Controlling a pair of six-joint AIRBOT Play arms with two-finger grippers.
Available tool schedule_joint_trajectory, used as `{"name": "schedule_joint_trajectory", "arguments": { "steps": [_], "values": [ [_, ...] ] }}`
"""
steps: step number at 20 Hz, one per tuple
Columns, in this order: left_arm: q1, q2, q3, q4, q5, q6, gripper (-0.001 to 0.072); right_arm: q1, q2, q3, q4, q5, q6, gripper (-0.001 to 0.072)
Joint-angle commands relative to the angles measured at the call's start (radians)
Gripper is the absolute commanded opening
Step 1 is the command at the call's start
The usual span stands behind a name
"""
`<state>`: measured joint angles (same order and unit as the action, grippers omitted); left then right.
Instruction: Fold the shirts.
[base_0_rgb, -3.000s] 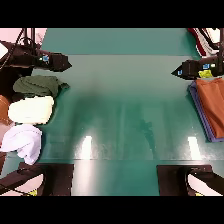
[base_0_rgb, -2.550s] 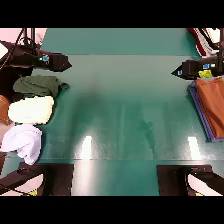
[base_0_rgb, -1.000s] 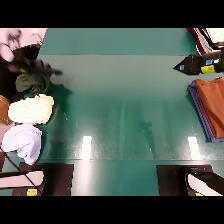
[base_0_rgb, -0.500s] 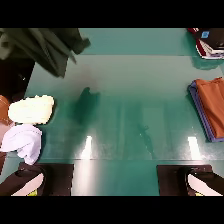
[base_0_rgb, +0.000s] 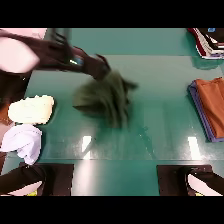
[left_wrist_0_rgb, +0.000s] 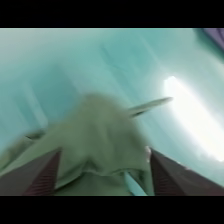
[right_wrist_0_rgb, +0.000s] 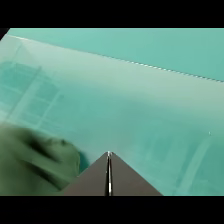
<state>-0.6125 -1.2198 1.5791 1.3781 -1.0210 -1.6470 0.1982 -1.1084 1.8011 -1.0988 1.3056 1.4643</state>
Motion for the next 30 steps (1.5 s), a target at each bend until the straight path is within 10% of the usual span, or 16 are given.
{"name": "schedule_joint_trajectory", "arguments": {
  "steps": [1, 9, 18, 20, 21, 23, 30],
  "values": [
    [-0.049, -0.108, -0.023, 0.03, 0.108, 0.024, 0.0642, 0.0, 0.0, 0.002, -0.002, 0.01, 0.0, 0.0018],
    [0.402, -0.27, -0.094, -0.104, -0.122, 0.07, 0.0642, 0.0, -0.001, -0.01, -0.002, 0.012, 0.001, 0.0018],
    [0.418, -0.419, -0.204, -0.19, -0.112, 0.137, 0.0636, 0.0, -0.002, -0.235, 0.0, 0.053, 0.001, 0.0019],
    [0.418, -0.419, -0.204, -0.19, -0.089, 0.137, 0.0149, 0.0, -0.002, -0.367, 0.006, 0.06, 0.001, 0.0019],
    [0.418, -0.419, -0.204, -0.191, -0.079, 0.136, 0.0027, 0.003, -0.006, -0.433, 0.013, 0.058, 0.001, 0.0027],
    [0.418, -0.419, -0.203, -0.191, -0.072, 0.137, 0.0026, 0.031, -0.03, -0.571, 0.044, 0.055, 0.001, 0.0469],
    [0.418, -0.41, -0.193, -0.188, -0.073, 0.137, 0.0026, 0.372, -0.276, -0.812, 0.147, -0.153, -0.053, 0.0513]
  ]
}}
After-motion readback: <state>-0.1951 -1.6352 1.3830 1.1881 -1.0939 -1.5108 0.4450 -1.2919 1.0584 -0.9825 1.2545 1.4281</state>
